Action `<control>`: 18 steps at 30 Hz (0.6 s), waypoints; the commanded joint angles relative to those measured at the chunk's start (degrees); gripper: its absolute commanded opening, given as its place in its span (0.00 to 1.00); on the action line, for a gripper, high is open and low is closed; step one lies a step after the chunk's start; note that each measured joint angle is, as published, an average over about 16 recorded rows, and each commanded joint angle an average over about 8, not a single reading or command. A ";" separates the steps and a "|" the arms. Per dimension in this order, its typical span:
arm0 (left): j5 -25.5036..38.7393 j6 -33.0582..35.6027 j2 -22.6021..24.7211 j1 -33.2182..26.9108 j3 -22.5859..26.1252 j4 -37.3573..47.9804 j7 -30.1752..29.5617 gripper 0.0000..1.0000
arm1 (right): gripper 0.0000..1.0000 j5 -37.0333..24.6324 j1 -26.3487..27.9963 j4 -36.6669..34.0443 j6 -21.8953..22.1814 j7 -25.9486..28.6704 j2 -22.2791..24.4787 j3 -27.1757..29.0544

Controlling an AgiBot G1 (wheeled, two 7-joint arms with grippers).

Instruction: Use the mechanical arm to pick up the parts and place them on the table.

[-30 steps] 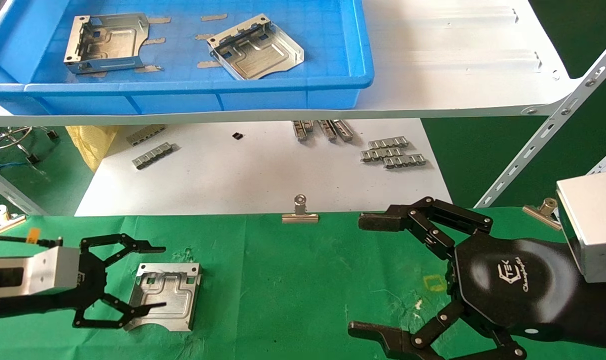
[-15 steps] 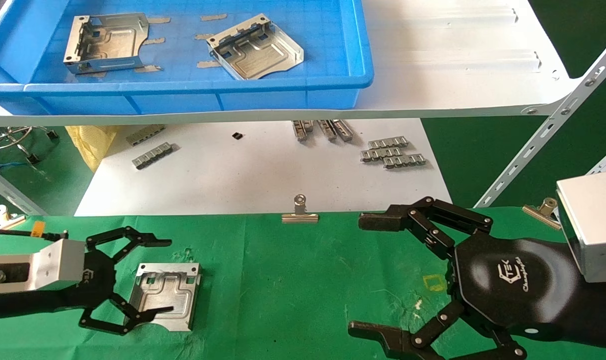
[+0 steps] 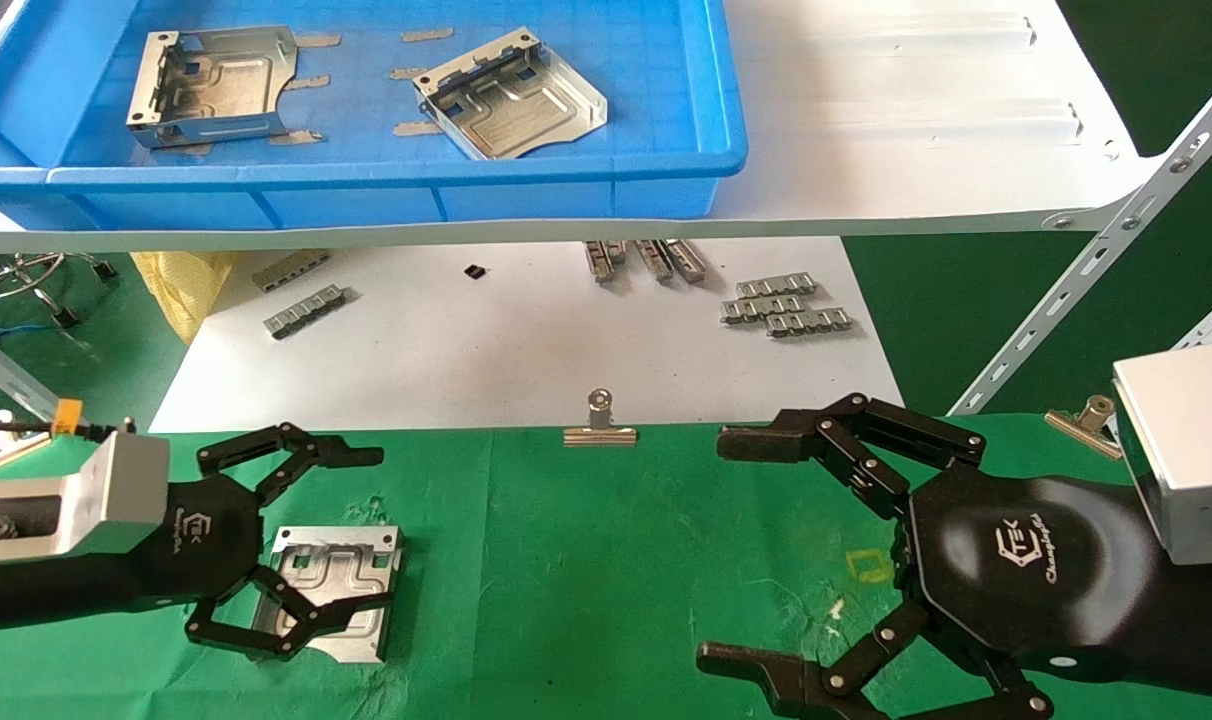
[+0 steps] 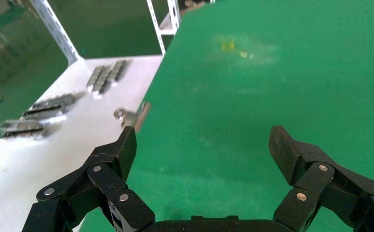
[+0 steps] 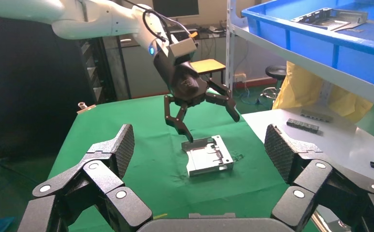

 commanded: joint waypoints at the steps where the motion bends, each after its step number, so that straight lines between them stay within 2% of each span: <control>1: -0.33 -0.17 -0.19 0.84 -1.23 -1.79 -1.76 1.00 | 1.00 0.00 0.00 0.00 0.00 0.00 0.00 0.00; 18: -3.16 -1.65 -1.80 8.03 -11.76 -17.07 -16.81 1.00 | 1.00 0.02 0.01 0.00 0.01 -0.01 0.01 -0.03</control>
